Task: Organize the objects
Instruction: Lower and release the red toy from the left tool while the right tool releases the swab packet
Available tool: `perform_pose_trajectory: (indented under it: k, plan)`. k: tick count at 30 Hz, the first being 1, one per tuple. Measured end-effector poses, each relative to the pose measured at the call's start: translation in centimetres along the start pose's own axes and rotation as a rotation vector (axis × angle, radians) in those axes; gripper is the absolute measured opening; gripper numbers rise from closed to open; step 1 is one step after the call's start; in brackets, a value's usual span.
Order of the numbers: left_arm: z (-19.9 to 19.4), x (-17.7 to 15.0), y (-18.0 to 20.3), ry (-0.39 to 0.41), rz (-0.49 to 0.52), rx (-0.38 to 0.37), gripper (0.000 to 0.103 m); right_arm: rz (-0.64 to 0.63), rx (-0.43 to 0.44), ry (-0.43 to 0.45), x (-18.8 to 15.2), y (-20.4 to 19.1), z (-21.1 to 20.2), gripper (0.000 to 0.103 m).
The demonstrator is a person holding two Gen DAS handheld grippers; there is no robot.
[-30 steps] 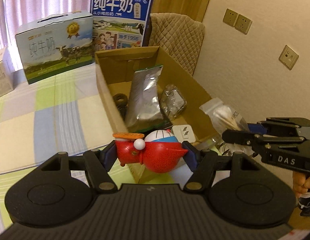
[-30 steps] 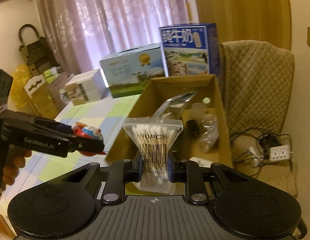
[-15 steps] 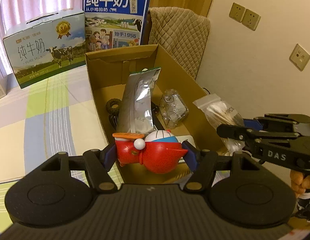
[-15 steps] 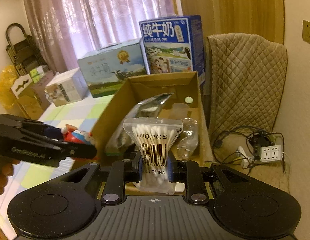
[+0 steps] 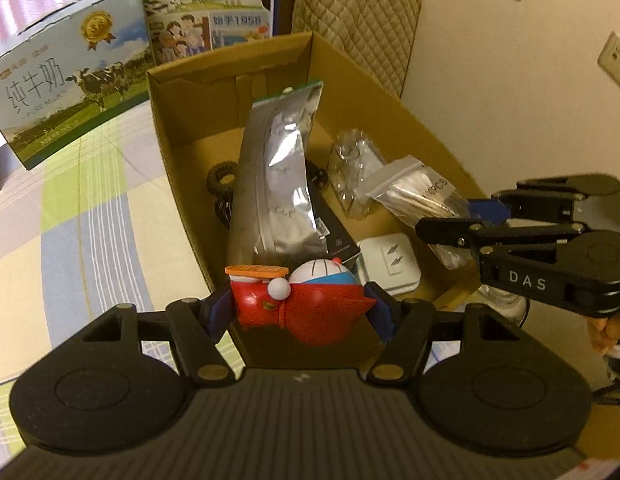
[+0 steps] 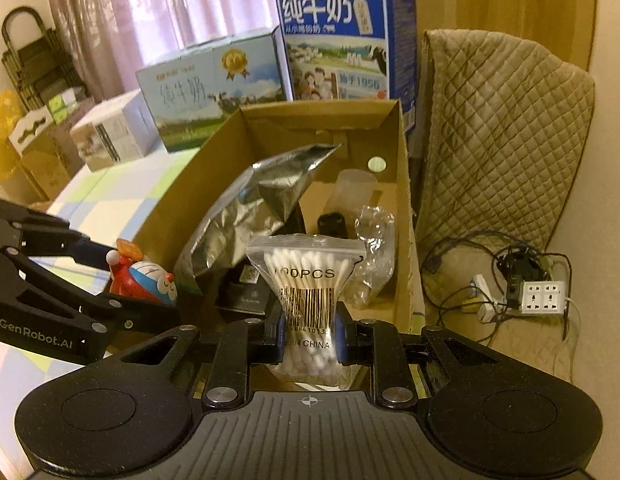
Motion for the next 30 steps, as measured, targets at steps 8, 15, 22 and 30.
perform_pose_trajectory:
  k: [8, 15, 22, 30]
  plan:
    - [1.9, -0.2, 0.7, -0.066, 0.07, 0.007, 0.065, -0.034, -0.022, -0.055, -0.4, 0.5, 1.0, 0.02]
    - [3.5, -0.2, 1.0, -0.107, 0.103, 0.013, 0.065, -0.054, -0.023, -0.098, -0.9, 0.5, 1.4, 0.02]
    - [3.8, 0.5, 0.7, -0.103, 0.098, 0.018, 0.067, -0.057, -0.016, -0.105, -1.0, 0.5, 1.4, 0.02]
    - [3.9, 0.7, 0.8, -0.102, 0.098, 0.01, 0.073, -0.054, 0.001, -0.113, -1.0, 0.6, 1.5, 0.02]
Point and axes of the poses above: each gripper's, at about its wrist camera, not at the fingertips, and z roughly the way its jaws point, y to its right, x to its top, the point moved 8 cm from there along z, roughly the way its jaws point, and after that the axes turned 3 degrees about -z, right-handed, at the moved point
